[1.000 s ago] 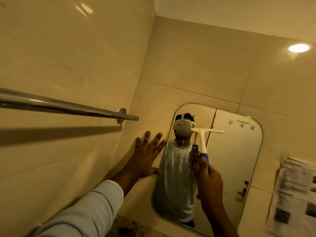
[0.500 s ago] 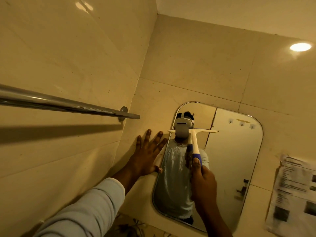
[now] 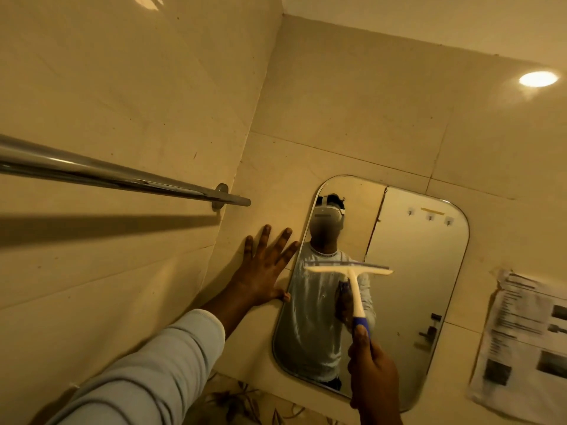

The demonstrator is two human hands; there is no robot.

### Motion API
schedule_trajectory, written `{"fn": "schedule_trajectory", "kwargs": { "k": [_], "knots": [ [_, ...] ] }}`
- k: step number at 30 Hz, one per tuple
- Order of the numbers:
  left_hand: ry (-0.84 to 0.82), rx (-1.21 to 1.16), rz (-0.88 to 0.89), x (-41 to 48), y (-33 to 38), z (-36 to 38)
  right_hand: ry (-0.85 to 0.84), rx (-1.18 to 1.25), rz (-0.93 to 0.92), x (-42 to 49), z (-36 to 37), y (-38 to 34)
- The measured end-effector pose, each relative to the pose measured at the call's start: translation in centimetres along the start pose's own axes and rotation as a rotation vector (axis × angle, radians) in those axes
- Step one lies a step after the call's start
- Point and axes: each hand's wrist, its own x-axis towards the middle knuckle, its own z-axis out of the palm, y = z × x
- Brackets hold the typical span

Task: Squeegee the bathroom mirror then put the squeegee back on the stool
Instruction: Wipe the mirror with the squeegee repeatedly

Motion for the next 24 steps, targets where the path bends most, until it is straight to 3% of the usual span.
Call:
{"fn": "schedule_trajectory", "kwargs": {
  "k": [3,8,24],
  "knots": [
    [0.011,-0.007,0.010,-0.1,-0.1,0.0,-0.025,0.022,-0.124,1.4,-0.1,-2.5],
    [0.035,0.048,0.030,-0.1,-0.4,0.2,-0.052,-0.209,-0.302,4.9,0.9,-4.7],
    [0.027,0.037,0.013,-0.1,-0.4,0.3,-0.121,-0.477,-0.390,6.1,-3.4,-4.2]
  ]
}}
